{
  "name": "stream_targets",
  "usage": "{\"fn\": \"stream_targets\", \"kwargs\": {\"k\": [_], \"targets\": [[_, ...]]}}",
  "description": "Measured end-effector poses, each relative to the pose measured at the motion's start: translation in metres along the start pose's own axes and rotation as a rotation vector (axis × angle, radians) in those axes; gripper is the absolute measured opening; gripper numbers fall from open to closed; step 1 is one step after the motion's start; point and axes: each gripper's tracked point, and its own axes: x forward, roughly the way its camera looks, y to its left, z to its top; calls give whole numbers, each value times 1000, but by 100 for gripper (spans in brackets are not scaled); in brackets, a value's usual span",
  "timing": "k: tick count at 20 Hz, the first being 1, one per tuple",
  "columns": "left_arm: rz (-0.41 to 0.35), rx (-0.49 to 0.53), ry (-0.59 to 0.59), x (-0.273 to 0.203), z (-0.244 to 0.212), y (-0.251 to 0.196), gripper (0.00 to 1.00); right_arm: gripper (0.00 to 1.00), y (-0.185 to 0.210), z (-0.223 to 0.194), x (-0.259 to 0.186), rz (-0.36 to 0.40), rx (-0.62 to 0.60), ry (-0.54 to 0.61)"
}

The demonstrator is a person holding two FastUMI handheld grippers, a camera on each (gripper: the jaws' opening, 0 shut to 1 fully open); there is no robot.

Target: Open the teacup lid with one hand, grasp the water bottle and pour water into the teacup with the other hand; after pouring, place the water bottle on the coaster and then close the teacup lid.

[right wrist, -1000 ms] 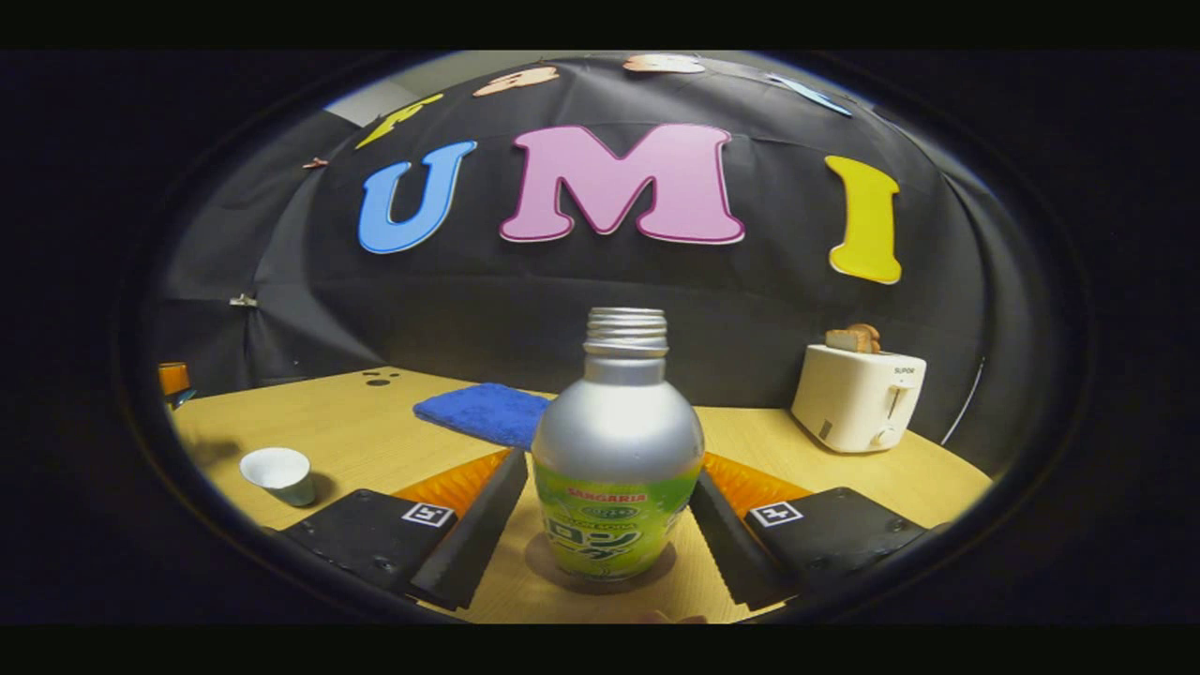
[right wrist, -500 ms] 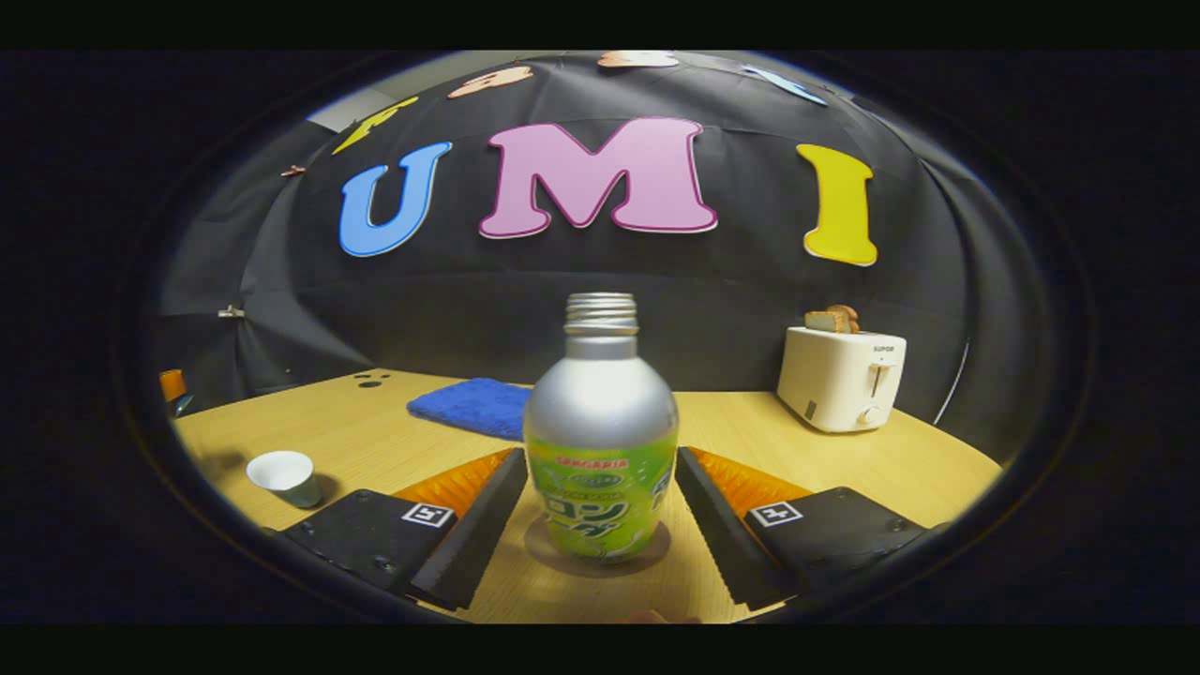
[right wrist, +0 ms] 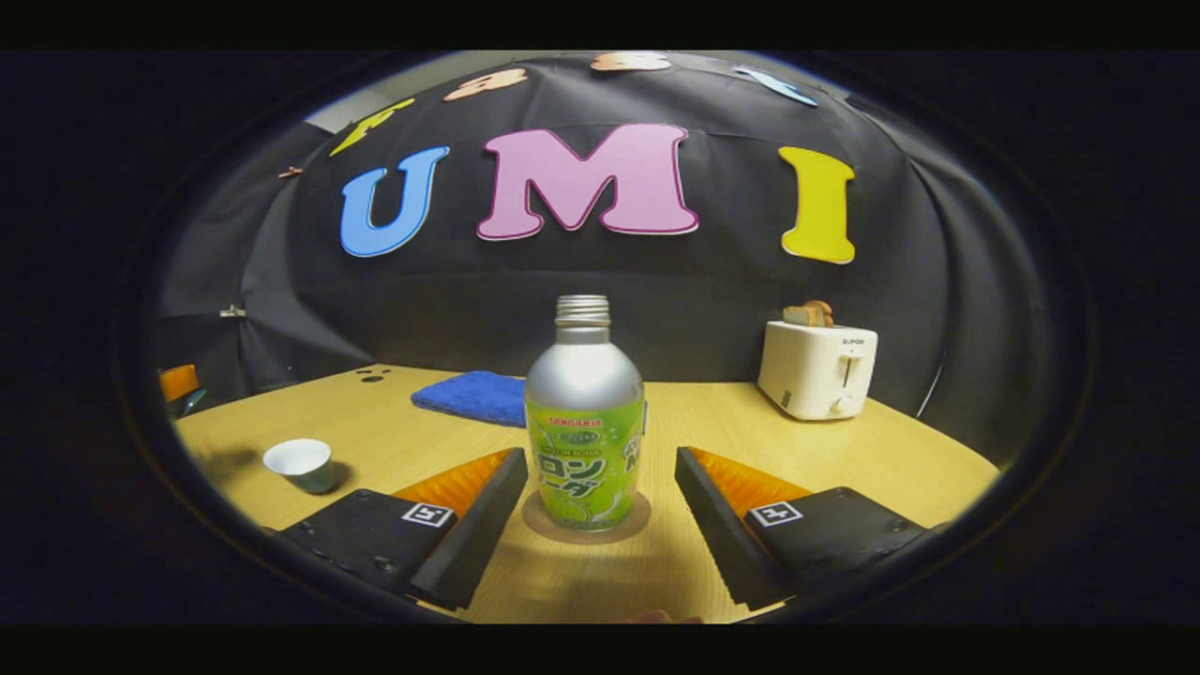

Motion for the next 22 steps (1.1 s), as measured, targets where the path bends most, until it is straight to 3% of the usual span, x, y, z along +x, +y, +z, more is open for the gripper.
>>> {"fn": "stream_targets", "kwargs": {"k": [4, 7, 11, 15, 22], "targets": [[-38, 0, -35, -4, 10, -22, 31, 98, 2, 5, -15, 59, -12, -36], [-31, 61, -58, 0, 7, -34, 30, 98, -6, 15, -23, 31, -40, -91], [-68, 104, 7, 27, -22, -60, 28, 98, -14, 33, -36, 18, 35, -155], [-92, 109, 37, 51, -30, -75, 29, 98, -29, 29, -35, -12, 83, -149], [-103, 130, 91, 75, -47, -84, 29, 99, -32, 24, -33, -34, 62, -135]]}}
